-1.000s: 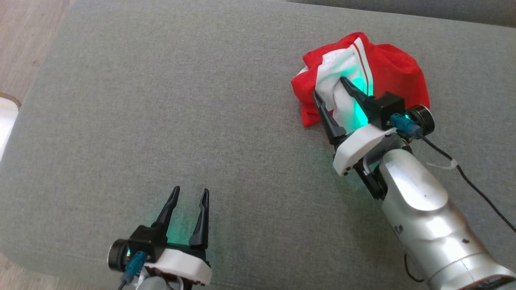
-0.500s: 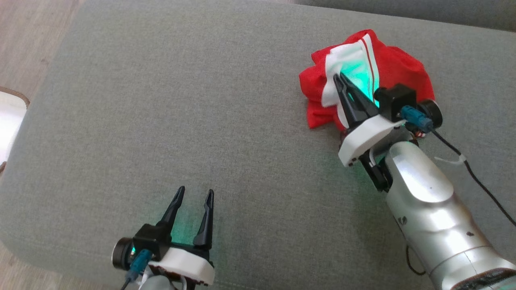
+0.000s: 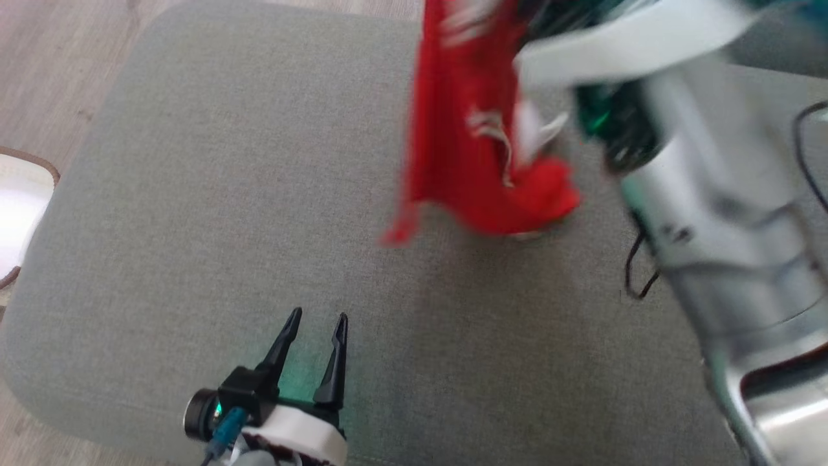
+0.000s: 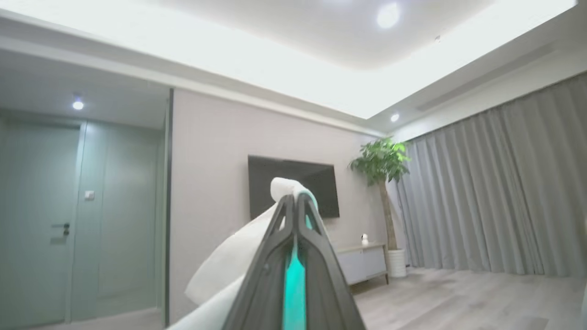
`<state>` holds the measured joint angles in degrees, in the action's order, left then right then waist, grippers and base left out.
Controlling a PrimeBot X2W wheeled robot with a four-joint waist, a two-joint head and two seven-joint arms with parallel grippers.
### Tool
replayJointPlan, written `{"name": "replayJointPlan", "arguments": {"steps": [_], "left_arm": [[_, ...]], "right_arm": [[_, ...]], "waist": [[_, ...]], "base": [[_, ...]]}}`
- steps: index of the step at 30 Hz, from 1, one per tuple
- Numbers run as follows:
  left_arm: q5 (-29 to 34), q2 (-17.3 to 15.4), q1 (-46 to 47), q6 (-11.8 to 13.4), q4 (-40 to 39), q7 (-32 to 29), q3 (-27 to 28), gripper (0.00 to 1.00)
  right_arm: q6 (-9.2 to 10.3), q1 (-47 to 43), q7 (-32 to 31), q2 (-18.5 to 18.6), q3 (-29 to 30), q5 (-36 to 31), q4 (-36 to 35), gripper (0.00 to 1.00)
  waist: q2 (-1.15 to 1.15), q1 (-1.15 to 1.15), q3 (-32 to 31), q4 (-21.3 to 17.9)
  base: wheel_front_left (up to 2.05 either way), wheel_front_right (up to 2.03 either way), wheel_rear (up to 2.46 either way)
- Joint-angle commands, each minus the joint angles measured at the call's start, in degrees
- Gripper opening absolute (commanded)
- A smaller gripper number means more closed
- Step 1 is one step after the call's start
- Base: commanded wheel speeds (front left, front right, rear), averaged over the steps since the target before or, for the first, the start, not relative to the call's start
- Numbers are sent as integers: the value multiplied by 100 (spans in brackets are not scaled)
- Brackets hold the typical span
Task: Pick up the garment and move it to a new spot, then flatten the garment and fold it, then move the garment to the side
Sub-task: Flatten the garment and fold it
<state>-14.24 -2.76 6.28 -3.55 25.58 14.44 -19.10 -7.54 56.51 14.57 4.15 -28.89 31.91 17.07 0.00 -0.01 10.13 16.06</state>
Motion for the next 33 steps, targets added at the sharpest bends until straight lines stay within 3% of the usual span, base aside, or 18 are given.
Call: {"name": "replayJointPlan", "arguments": {"steps": [1, 5, 8, 13, 15, 18, 24, 28, 33], "left_arm": [[-62, -12, -36, 3, -120, 56, 142, 100], [-53, -12, -149, 25, -121, 56, 241, 100], [-33, -12, -174, 25, -140, 56, 325, 100], [-14, -12, -57, 4, -168, 56, 320, 100], [5, -12, 19, -7, -162, 56, 275, 100], [2, -12, 107, -12, -161, 56, 236, 100], [37, -12, 114, 11, -161, 56, 322, 100], [41, -12, 119, 12, -198, 56, 375, 100], [-63, -12, 331, -35, -412, 56, 395, 100]], "right_arm": [[5, 89, 41, -127, 201, 53, -155, 0], [5, 200, 42, -127, 1111, -48, 42, 0], [5, 122, 42, -72, 1638, -535, 610, 0], [5, -160, -161, 710, 2238, -1430, 2176, 0], [5, -214, -355, 1015, 2635, -1749, 2945, 100], [5, -227, -280, 1272, 3026, -2212, 3585, 100], [5, -393, -8, 1080, 3270, -2638, 3894, 100], [5, -583, 34, 965, 3201, -2837, 3692, 100], [5, -1553, 40, 588, 3051, -2989, 2566, 100]], "waist": [[0, 1, -27, 2], [0, 1, -45, -57], [0, 1, 15, -129], [0, 1, 230, -190], [0, 1, 306, -200], [0, 1, 375, -198], [0, 1, 371, -361], [0, 1, 345, -467], [0, 1, 316, -744]], "base": [[0, 0, 0], [0, 0, 0], [0, 0, 0], [0, 0, 0], [0, 0, 0], [0, 0, 0], [0, 0, 0], [0, 0, 0], [0, 0, 0]]}}
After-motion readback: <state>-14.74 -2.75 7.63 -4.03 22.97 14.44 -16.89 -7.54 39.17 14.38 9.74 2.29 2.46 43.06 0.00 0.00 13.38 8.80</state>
